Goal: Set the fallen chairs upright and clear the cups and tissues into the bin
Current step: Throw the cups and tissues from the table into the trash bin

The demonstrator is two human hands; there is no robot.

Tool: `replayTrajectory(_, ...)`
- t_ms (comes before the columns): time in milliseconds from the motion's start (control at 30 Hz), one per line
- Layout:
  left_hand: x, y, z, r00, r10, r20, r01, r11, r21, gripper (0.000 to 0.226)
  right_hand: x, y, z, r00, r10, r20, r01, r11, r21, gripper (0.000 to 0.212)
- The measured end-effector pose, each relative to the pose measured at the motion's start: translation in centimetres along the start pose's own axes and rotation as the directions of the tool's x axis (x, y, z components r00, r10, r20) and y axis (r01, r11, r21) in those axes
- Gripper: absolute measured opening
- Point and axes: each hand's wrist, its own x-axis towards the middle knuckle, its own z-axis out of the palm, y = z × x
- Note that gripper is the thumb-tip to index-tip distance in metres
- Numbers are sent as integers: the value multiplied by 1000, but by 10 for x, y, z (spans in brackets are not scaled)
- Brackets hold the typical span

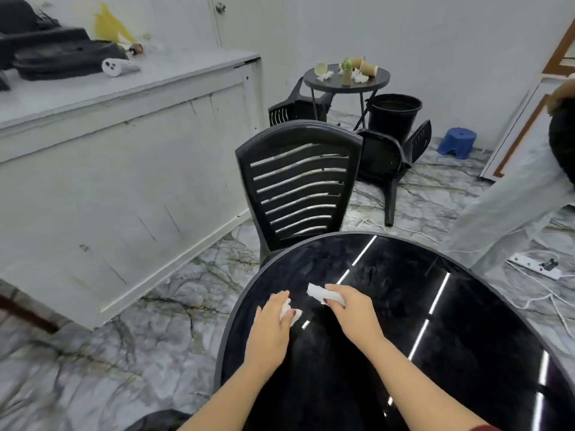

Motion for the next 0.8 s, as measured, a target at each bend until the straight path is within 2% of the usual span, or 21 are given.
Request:
replayTrajectory(200,-55,-33,-67,978,-98,-182,112,991,71,36,-33,-51,51,979,-125,158,131,991,-25,29)
replayTrajectory(500,-176,-107,-168,904,-217,-368,257,964,64,38,-129,-115,145,873,-283,397,334,940,-63,26)
replayTrajectory(667,-272,-156,-187,870,-308,-384,351,935,44,41,-209,-117,197,816,-237,528,345,932,-114,24)
replayTrajectory(800,-346,-193,-188,861,-390,-326,424,905,38,42,-275,-106,230,816,-142,560,266,953,-146,32)
